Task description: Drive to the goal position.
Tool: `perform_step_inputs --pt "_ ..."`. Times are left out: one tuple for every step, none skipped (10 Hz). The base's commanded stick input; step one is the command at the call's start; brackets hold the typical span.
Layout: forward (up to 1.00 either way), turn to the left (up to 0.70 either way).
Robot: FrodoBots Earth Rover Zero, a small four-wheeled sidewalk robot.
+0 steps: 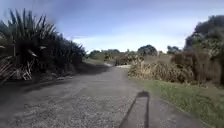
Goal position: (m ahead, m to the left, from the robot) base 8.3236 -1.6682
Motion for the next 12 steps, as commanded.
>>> perform_step_inputs --pt "1.00 0.00" --pt "1.00 0.00" --pt "1.00 0.00" --pt "1.00 0.00" --pt "1.00 0.00" --pt "1.00 0.00" --pt "1.00 0.00" --pt "1.00 0.00" --pt "1.00 0.00" --pt "1.00 0.00" --pt "1.00 0.00" --pt "1.00 0.00"
